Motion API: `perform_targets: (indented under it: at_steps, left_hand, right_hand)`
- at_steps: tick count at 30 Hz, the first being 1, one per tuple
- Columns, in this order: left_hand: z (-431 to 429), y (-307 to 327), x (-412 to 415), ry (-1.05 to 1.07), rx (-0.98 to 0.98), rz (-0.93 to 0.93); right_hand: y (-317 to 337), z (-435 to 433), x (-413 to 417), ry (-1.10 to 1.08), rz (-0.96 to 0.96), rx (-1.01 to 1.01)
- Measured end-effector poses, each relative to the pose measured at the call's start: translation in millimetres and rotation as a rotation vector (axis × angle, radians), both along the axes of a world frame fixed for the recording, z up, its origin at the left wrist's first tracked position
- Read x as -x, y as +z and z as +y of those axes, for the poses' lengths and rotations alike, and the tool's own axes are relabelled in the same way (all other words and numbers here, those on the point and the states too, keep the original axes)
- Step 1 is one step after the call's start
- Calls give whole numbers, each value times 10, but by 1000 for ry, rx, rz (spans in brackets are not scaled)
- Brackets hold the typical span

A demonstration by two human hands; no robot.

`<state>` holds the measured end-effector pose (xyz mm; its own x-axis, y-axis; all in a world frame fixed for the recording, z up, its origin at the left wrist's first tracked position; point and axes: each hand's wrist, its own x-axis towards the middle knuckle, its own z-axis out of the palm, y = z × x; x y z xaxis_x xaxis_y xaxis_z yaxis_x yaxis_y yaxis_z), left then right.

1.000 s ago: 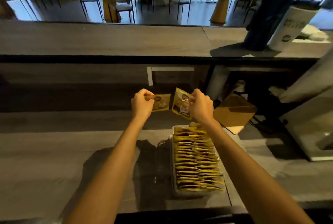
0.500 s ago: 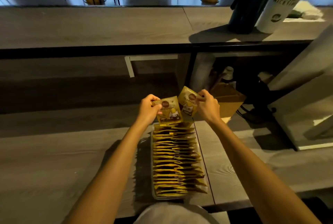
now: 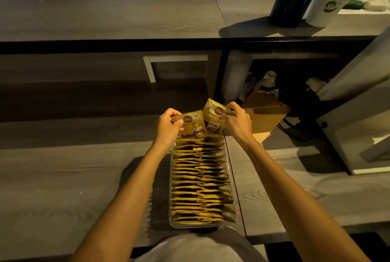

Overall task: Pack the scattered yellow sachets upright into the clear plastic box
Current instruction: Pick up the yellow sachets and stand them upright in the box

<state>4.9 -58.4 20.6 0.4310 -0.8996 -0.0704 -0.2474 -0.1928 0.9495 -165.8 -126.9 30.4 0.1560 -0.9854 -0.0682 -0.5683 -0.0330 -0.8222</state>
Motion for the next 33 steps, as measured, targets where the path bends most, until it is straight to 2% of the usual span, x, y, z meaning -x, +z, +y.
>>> perform_targets:
  at_steps: [5, 10, 17, 23, 27, 33]
  left_hand:
    - [31, -13, -55, -19, -58, -3]
    - [46, -18, -132, -126, -131, -112]
    - [114, -158, -190, -262, -276, -382]
    - [138, -112, -95, -444, -277, -450]
    - [106, -98, -44, -503, -266, -468]
    - [-15, -199, -4, -486, -352, -665]
  right_hand:
    - [-5, -24, 36, 107, -57, 2]
    - [53, -31, 24, 256, -104, -18]
    - [16, -150, 37, 397, 149, 40]
    - [-7, -157, 27, 577, 377, 87]
    - [-1, -135, 24, 574, 480, 106]
    - [-46, -16, -25, 585, 602, 179]
